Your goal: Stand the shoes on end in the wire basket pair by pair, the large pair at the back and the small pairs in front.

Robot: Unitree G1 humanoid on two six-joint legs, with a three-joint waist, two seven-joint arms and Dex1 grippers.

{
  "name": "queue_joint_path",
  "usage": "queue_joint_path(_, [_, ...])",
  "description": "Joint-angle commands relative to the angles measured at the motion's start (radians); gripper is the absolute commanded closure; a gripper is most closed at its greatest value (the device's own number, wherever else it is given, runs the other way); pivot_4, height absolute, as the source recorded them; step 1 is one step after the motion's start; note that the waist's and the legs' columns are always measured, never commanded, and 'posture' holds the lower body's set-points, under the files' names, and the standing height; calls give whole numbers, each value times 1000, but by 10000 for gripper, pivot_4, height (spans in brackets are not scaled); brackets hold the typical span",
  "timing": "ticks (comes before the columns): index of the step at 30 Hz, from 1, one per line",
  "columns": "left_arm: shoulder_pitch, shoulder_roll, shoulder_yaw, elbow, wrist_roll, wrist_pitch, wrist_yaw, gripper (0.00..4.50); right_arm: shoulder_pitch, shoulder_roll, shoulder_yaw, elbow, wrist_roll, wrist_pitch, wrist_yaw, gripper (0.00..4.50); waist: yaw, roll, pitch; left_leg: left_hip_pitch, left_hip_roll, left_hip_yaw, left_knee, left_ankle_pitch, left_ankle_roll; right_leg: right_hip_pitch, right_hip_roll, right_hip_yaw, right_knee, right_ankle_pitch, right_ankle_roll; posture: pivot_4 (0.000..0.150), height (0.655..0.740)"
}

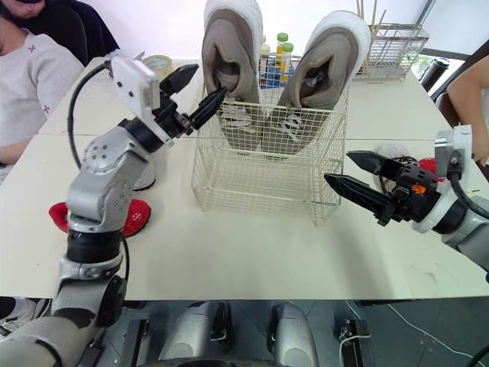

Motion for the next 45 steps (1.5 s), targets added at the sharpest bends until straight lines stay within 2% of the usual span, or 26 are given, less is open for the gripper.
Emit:
queue_joint_path(1, [-18, 31, 66, -103, -64, 94, 40, 9787, -20, -16, -9, 13, -15, -27, 31, 0, 1, 0, 0, 0, 0, 0, 0, 0, 0, 0, 0, 0, 0, 0, 0, 1500, 7400])
queue_joint_path(4, [-38, 58, 170, -143, -197, 243, 93, 9787, -14, -33, -13, 50, -38, -19, 65, 0, -1, 0, 0, 0, 0, 0, 0, 0, 0, 0, 0, 0, 0, 0, 0, 1500, 7400])
queue_joint_path(7, [-3, 84, 323, -185, -482, 406, 118, 756, -5, -82, -29, 125, -85, -4, 110, 0, -2, 0, 0, 0, 0, 0, 0, 0, 0, 0, 0, 0, 0, 0, 0, 1500, 7400])
queue_joint_path(8, [9, 89, 344, -197, -528, 434, 134, 326, -3, -92, -32, 147, -98, -6, 126, 0, -4, 0, 0, 0, 0, 0, 0, 0, 0, 0, 0, 0, 0, 0, 0, 1500, 7400])
queue_joint_path(12, [326, 154, 398, -368, -602, 504, 146, 326, -7, -139, -169, 326, -97, 4, 193, 0, -7, 5, -3, 3, 0, 1, 0, 0, -1, 2, 0, 2, 0, -1, 1, 1500, 7400])
queue_joint_path(16, [443, 36, 401, -453, -711, 452, 305, 326, -35, -142, -237, 429, -100, 20, 165, 0, 7, 3, -3, 2, 0, -1, 1, 0, -1, 4, 0, 1, -1, 0, 0, 1500, 7400])
queue_joint_path(19, [558, -33, 279, -555, -649, 411, 336, 326, -29, -118, -245, 551, -220, -49, 105, 0, 4, 3, -5, 5, -1, -3, 1, -1, 1, 10, 0, 0, -4, 0, -2, 1500, 7400])
queue_joint_path(21, [634, -28, 192, -615, -565, 365, 309, 326, -42, -67, -231, 596, -301, -128, 26, 0, -1, 6, -10, 7, -1, -3, 0, -3, 5, 11, 0, 0, -7, 0, -2, 1500, 7400])
queue_joint_path(23, [684, -8, 111, -655, -486, 324, 283, 326, -67, -26, -217, 624, -367, -202, -33, 0, -3, 7, -11, 7, -1, -1, 0, -1, 2, 12, 0, 0, -10, 0, -2, 1500, 7400])
queue_joint_path(27, [803, -19, 46, -710, -473, 265, 267, 326, -1, 101, -138, 522, -480, -305, -90, 0, -3, 23, -20, 7, 0, 0, -1, -1, 2, 10, 0, 1, -10, 0, -2, 1500, 7400])
queue_joint_path(32, [881, 40, -73, -789, -419, 212, 279, 326, 122, 166, -130, 396, -502, -297, -100, 0, 4, 32, -23, 6, 0, -1, -3, -4, 7, 9, 0, 1, -9, -1, -3, 1500, 7400])
queue_joint_path(35, [912, 32, -147, -790, -409, 154, 329, 326, 179, 219, -111, 317, -555, -331, -161, 0, -1, 33, -25, 6, 0, -1, -2, -6, 7, 10, 0, 1, -12, -2, -5, 1500, 7400])
queue_joint_path(39, [960, 42, -270, -784, -292, 124, 321, 326, 161, 276, -45, 280, -635, -366, -251, 0, -11, 34, -26, 5, 0, 0, -3, -7, 8, 10, 1, 1, -14, -2, -5, 1500, 7400])
queue_joint_path(45, [971, 9, -316, -710, -213, 68, 299, 326, 134, 326, 23, 267, -689, -381, -302, 0, -23, 35, -26, 2, 0, -1, -3, -6, 9, 5, 1, 1, -14, -2, -5, 1500, 7400])
